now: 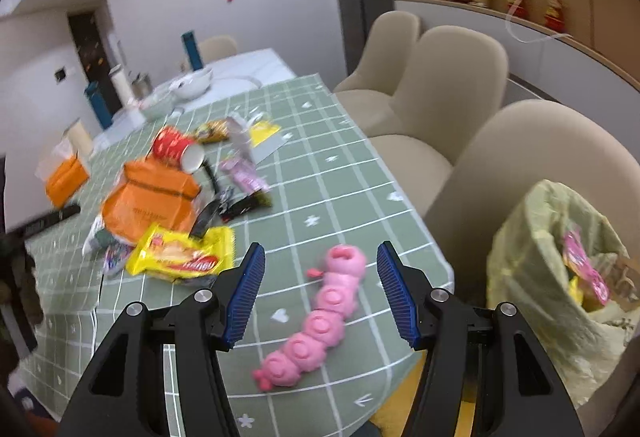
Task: Collect trash
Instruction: 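Return both tools to the table toward the remaining wrappers, then grasp the clear plastic bag with left while right grasps the yellow nabati wafer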
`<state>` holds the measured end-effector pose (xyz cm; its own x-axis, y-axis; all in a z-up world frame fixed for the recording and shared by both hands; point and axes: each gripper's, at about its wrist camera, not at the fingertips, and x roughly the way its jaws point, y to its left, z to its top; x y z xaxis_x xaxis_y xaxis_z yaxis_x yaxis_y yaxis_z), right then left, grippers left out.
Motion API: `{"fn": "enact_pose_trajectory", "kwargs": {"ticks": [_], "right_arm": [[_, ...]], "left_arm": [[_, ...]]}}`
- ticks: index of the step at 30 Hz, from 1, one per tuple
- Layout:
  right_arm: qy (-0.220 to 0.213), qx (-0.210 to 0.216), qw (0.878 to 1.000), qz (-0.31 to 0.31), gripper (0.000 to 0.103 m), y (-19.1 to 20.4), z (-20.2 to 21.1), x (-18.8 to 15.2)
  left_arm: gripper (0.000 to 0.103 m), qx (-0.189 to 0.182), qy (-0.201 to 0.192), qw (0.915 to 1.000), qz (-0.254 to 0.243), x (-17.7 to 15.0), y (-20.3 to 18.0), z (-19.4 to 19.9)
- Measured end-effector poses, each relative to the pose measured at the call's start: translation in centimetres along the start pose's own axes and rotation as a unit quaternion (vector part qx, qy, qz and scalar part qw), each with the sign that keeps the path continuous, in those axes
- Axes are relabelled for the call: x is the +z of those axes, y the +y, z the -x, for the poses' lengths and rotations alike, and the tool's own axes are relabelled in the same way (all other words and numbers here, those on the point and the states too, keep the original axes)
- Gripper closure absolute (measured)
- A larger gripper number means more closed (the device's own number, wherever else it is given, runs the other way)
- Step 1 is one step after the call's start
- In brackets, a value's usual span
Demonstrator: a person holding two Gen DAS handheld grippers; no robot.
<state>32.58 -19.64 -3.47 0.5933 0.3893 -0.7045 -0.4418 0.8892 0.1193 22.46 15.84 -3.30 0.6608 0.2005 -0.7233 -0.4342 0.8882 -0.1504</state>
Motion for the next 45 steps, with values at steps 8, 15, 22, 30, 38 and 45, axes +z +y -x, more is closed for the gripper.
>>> {"fn": "enact_pose_trajectory", "kwargs": {"ticks": [8,15,22,30,38,45], "right_arm": [[0.044,0.029,0.998,0.046,0.048,3.5,-3.5,-0.3],[0.076,0.076,0.985,0.138,0.048,8.7,-8.9,-0.1],[0.127,0.116,0.974,0.148,0.048,9.5,-13.9,1.1],[0.136,0.135,0.970,0.146,0.048,9.0,-11.7,-0.9],[0.132,0.147,0.973,0.122,0.087,7.7,-10.0,-2.1],[0.099,0.098,0.980,0.141,0.091,7.3,-8.7,-1.0]], "left_arm": [[0.055,0.032,0.014,0.9991,-0.023,-0.7,0.2,-1.8],[0.055,0.013,0.020,0.9990,-0.038,-1.1,-0.5,-1.7],[0.055,0.002,0.030,0.9986,-0.044,-1.2,-1.0,-2.0],[0.055,-0.006,0.042,0.9986,-0.031,-0.8,-0.2,-3.1],[0.055,-0.007,0.048,0.9988,-0.010,-0.2,1.5,-3.6],[0.055,-0.027,0.033,0.9988,-0.025,3.0,3.2,-5.1]]}}
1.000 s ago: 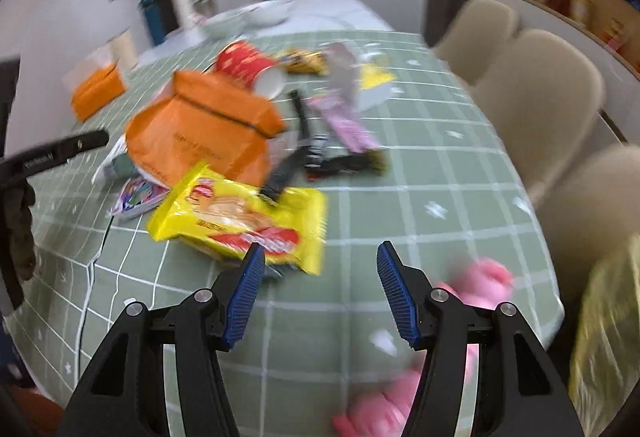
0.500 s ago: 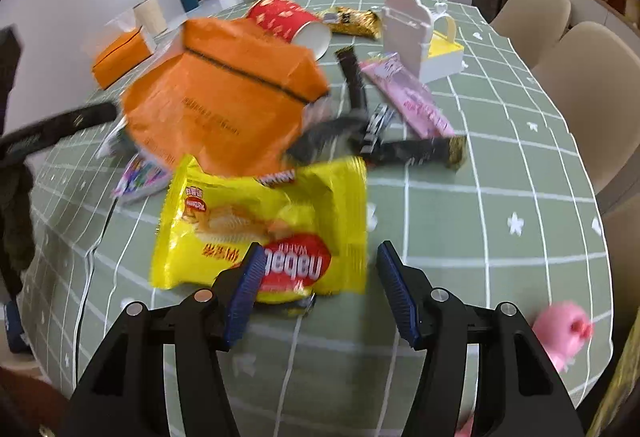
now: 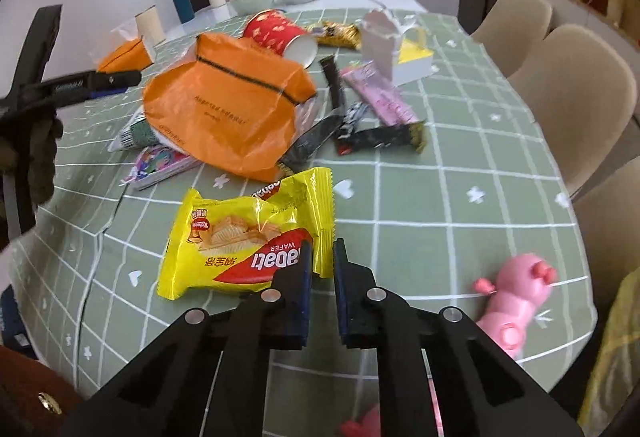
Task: Collect trash
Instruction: 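Grasp the clear plastic bag with left while right grasps the yellow nabati wafer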
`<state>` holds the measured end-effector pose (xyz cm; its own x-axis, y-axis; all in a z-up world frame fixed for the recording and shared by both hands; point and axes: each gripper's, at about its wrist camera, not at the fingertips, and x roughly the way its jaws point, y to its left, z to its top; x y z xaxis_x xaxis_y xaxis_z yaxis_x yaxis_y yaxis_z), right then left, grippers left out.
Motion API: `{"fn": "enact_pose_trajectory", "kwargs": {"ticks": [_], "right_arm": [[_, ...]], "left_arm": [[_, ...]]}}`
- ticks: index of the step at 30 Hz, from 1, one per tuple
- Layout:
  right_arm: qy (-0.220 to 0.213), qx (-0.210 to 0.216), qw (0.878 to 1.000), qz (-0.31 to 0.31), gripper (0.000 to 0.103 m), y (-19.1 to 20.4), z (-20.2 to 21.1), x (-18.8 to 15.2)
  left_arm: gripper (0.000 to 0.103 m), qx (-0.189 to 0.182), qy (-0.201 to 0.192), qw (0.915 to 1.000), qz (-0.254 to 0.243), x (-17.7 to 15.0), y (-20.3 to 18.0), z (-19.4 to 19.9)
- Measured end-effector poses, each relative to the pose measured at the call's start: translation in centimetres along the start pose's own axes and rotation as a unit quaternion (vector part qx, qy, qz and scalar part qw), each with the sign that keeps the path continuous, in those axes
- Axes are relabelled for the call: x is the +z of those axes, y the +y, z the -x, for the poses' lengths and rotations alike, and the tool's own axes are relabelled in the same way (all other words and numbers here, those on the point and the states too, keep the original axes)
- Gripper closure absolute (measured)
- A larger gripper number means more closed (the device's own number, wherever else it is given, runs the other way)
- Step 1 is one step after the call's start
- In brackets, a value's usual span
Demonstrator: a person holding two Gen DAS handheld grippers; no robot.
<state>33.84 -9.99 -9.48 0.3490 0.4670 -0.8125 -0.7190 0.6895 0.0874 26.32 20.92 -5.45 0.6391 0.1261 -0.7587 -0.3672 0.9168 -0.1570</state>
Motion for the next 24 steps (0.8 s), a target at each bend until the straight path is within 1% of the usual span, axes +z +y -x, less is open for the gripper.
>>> {"fn": "enact_pose_trajectory", "kwargs": {"ticks": [2,4,5,6,7,8,9,12,15,18,20,21,24], "right_arm": [[0.000,-0.004,1.000,-0.018,0.091,-0.8,0.0,0.3],[0.001,0.011,0.999,-0.048,0.088,-1.8,-0.1,0.4],[0.001,0.019,0.998,-0.058,0.078,-2.1,0.0,0.3],[0.001,0.029,0.997,-0.067,0.070,-2.3,0.2,0.1],[-0.002,0.039,0.997,-0.072,0.059,-2.4,0.5,0.0],[-0.005,0.049,0.996,-0.077,0.058,-2.4,0.9,-0.2],[-0.005,0.054,0.995,-0.079,0.058,-2.3,1.0,-0.4],[0.010,0.065,0.993,-0.096,0.058,-2.0,1.0,-0.9],[0.034,0.087,0.987,-0.133,0.058,-1.5,0.4,-1.4],[0.043,0.103,0.983,-0.145,0.058,-1.0,-0.2,-1.4],[0.042,0.094,0.984,-0.148,0.058,-0.9,-0.9,-0.8],[0.039,0.089,0.984,-0.151,0.058,-1.0,-1.1,-0.5],[0.024,0.053,0.985,-0.160,0.058,-1.6,-2.2,1.1]], "left_arm": [[0.055,-0.011,0.013,0.9998,0.005,0.7,0.6,-1.4],[0.055,-0.014,0.026,0.9995,0.007,1.0,0.8,-2.8],[0.055,-0.020,0.040,0.9990,0.008,0.9,0.9,-3.6],[0.055,-0.022,0.052,0.9984,0.007,0.7,0.8,-4.1],[0.055,-0.025,0.056,0.9981,0.008,0.3,0.6,-4.2],[0.055,-0.030,0.055,0.9980,0.010,0.0,0.4,-4.0],[0.055,-0.040,0.064,0.9971,0.010,-0.4,0.1,-3.8],[0.054,-0.070,0.091,0.9932,0.014,-1.9,-1.0,-3.1],[0.054,-0.093,0.117,0.9886,-0.014,-3.9,-3.0,-2.2],[0.054,-0.121,0.132,0.9833,-0.034,-5.4,-4.8,-1.3],[0.054,-0.125,0.131,0.9827,-0.039,-5.8,-5.5,-0.8],[0.054,-0.122,0.127,0.9835,-0.041,-5.7,-5.6,-0.6],[0.054,-0.101,0.108,0.9882,-0.040,-5.6,-5.8,0.1]]}}
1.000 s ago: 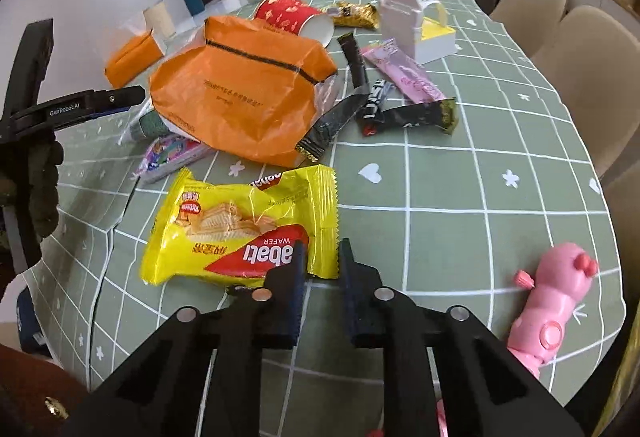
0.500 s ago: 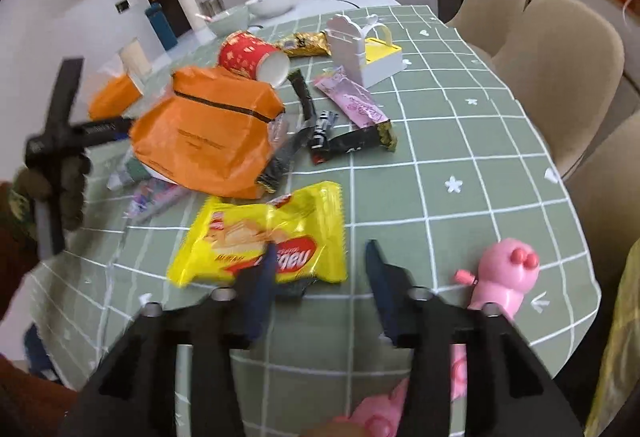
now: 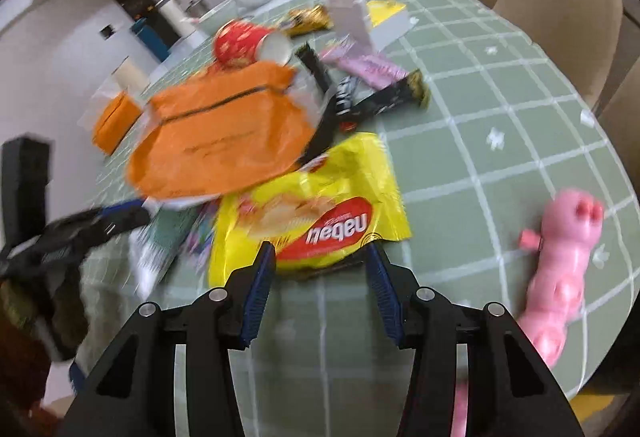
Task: Collect trash
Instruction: 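Grasp the clear plastic bag with left while right grasps the yellow nabati wafer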
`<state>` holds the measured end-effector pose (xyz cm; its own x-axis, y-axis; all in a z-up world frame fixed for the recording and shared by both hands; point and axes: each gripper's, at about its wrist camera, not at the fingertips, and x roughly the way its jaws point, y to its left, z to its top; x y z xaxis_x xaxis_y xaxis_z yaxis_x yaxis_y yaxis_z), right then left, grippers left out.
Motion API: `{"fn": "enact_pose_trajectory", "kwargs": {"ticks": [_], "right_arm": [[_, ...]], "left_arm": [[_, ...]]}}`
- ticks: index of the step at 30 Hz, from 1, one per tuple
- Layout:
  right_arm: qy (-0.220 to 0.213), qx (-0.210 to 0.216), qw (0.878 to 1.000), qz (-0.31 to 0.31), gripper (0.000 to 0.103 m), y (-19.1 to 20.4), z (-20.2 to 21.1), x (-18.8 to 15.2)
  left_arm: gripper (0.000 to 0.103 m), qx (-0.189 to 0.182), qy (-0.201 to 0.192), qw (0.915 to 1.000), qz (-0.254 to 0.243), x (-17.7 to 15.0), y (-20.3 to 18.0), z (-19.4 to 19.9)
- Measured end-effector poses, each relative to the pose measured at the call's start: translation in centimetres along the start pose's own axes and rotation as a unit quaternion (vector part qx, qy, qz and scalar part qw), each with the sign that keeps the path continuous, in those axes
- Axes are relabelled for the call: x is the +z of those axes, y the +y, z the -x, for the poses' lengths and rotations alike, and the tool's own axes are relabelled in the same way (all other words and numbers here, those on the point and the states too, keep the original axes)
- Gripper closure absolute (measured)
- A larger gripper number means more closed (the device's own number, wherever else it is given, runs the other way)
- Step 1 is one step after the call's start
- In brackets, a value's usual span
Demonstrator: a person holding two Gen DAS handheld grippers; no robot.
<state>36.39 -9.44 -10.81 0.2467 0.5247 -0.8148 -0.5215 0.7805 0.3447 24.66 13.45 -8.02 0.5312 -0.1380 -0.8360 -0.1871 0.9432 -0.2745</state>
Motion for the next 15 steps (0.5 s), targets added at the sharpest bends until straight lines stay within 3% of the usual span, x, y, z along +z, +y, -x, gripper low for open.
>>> {"fn": "enact_pose_trajectory", "kwargs": {"ticks": [3,6,8,10,15], "right_arm": [[-0.015,-0.030,0.999,0.000,0.058,0.0,-1.5,1.7],[-0.030,-0.033,0.999,0.014,0.060,0.3,-2.3,2.7],[-0.023,-0.029,0.999,0.029,0.088,0.4,-2.6,3.0],[-0.027,-0.006,0.999,0.028,0.097,0.2,-2.0,3.0],[-0.060,0.005,0.998,0.032,0.099,-0.5,1.6,2.5]], "left_arm": [[0.054,0.011,-0.018,0.9997,0.013,0.3,0.3,0.8],[0.054,0.013,-0.027,0.9992,0.027,0.4,0.8,1.2],[0.054,0.013,-0.030,0.9989,0.034,0.6,0.9,1.5],[0.053,0.011,-0.035,0.9987,0.036,0.8,0.8,1.8],[0.053,0.016,-0.083,0.9949,0.055,1.6,1.0,3.6]]}}
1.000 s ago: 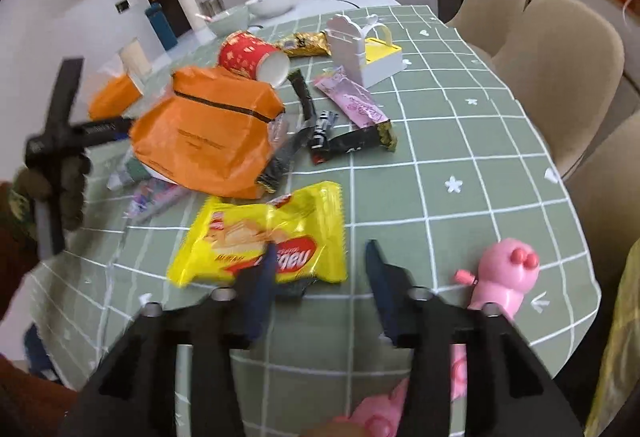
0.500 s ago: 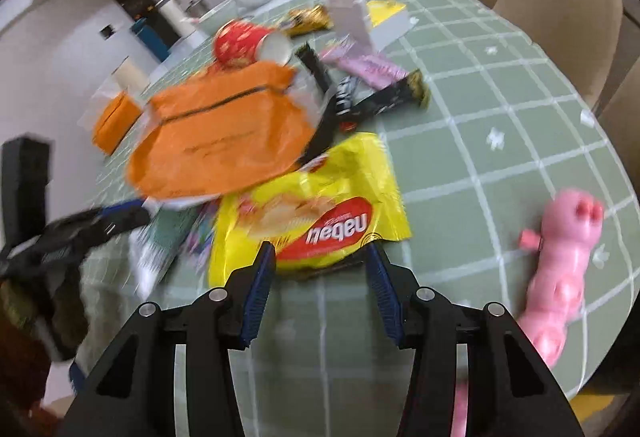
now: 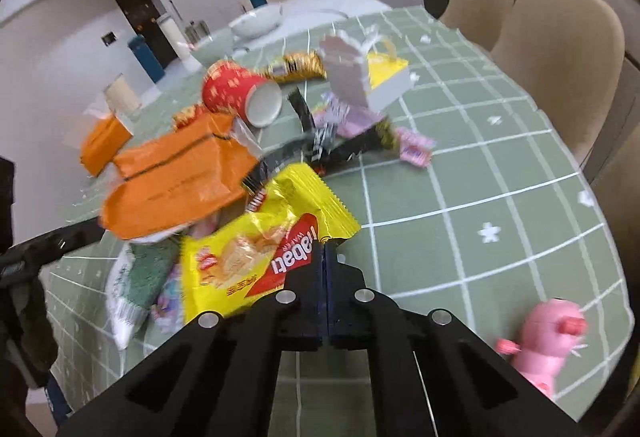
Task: Collect trash
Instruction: 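Grasp the clear plastic bag with left while right grasps the yellow nabati wafer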
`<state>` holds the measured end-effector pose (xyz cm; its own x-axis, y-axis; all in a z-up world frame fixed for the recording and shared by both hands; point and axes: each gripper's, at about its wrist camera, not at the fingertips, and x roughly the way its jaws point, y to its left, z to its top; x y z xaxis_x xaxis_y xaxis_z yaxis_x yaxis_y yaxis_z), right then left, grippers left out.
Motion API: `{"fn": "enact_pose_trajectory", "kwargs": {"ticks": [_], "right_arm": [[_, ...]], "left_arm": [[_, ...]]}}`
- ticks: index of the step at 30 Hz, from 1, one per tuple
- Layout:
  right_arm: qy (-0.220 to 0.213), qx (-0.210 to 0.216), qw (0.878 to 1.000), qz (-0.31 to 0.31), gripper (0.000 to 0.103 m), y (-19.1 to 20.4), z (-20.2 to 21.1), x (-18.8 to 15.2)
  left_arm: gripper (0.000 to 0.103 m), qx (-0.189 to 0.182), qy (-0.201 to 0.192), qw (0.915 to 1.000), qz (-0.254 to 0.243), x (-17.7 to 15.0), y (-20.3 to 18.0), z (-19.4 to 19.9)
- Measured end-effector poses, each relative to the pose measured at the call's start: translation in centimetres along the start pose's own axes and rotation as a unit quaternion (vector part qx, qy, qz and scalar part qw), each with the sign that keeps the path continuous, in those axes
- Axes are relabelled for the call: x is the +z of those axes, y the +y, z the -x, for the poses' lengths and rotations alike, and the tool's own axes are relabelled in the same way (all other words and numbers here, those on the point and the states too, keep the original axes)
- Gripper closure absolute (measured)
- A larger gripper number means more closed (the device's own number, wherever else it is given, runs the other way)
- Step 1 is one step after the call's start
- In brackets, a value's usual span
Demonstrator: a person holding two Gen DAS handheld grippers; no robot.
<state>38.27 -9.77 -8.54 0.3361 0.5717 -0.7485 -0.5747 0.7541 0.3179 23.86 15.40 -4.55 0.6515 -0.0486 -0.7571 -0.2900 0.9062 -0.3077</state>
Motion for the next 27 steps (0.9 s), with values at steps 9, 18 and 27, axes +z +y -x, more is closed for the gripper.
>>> {"fn": "enact_pose_trajectory", "kwargs": {"ticks": [9,18,27], "right_arm": [[-0.058,-0.037,0.998,-0.003,0.100,-1.6,6.5,-0.9],[-0.090,-0.025,0.996,-0.006,0.100,-1.7,9.8,-1.7],[-0.047,0.001,0.999,0.024,0.093,-2.0,7.7,-2.4]], "left_arm": [[0.048,0.039,-0.038,0.9972,0.051,3.2,0.2,-1.1],[0.076,0.079,0.032,0.9937,0.073,3.6,-0.5,-5.6],[0.084,0.052,0.003,0.9986,0.007,3.6,-3.5,-2.7]]}}
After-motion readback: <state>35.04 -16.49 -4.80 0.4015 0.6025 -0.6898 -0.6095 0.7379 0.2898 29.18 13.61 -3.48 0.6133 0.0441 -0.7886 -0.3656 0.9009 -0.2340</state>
